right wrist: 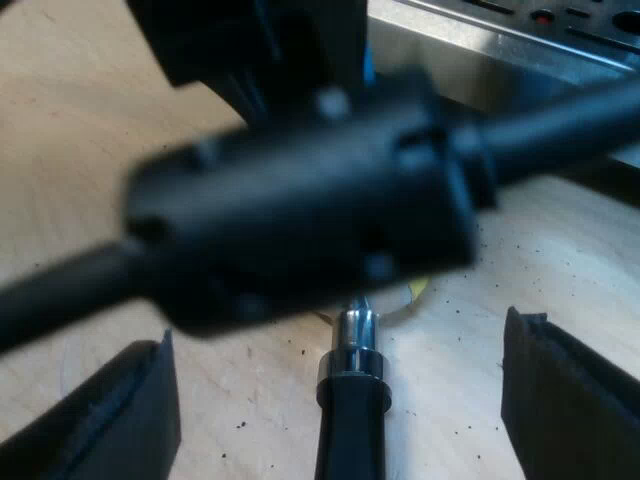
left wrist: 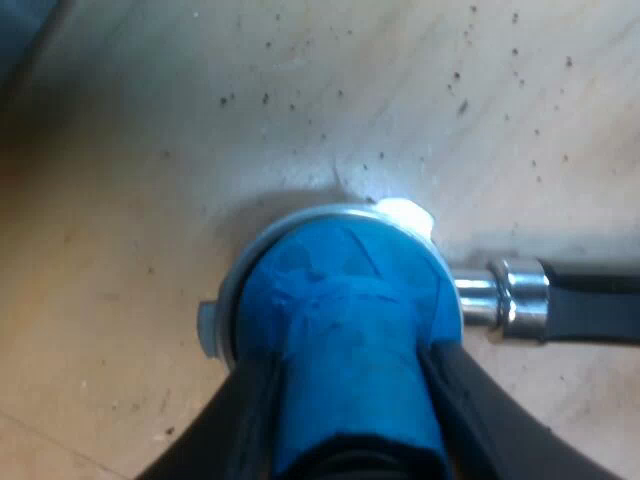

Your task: Grind coffee beans and then tamp

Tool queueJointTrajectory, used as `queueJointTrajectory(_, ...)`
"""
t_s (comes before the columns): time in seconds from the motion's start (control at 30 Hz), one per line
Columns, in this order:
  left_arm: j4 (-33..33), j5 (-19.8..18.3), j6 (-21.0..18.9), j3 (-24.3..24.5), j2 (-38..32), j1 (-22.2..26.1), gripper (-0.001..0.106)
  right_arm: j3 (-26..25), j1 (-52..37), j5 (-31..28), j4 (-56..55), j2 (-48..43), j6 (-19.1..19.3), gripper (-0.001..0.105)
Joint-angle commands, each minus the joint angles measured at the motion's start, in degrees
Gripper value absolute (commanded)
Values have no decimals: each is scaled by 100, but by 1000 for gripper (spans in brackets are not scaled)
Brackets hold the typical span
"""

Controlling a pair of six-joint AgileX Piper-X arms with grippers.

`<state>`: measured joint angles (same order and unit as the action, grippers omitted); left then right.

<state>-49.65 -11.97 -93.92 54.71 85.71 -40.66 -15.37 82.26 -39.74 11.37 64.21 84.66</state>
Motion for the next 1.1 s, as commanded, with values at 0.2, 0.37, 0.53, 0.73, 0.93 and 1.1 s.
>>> queueJointTrajectory(0.2, 54, 215, -54, 49, 180, -27, 0, -30, -5, -12, 44, -11, -5, 69)
queueJointTrajectory(0.37, -78, 193, -54, 49, 494, -27, 0, -30, -5, -12, 44, -11, -5, 69)
queueJointTrajectory(0.53, -127, 193, -54, 109, 289, -27, 0, -30, -5, -31, 44, -11, -5, 69)
queueJointTrajectory(0.73, -131, 193, -54, 179, -580, -27, 0, -30, -5, -29, 44, -11, 62, 69)
queueJointTrajectory(0.93, -631, 193, -54, 186, -1113, 194, 0, -248, -5, -29, 44, -11, 217, 69)
queueJointTrajectory(1.1, -1097, 277, -54, 5, -1207, 613, 0, -704, -49, 26, 3, -6, 896, 69)
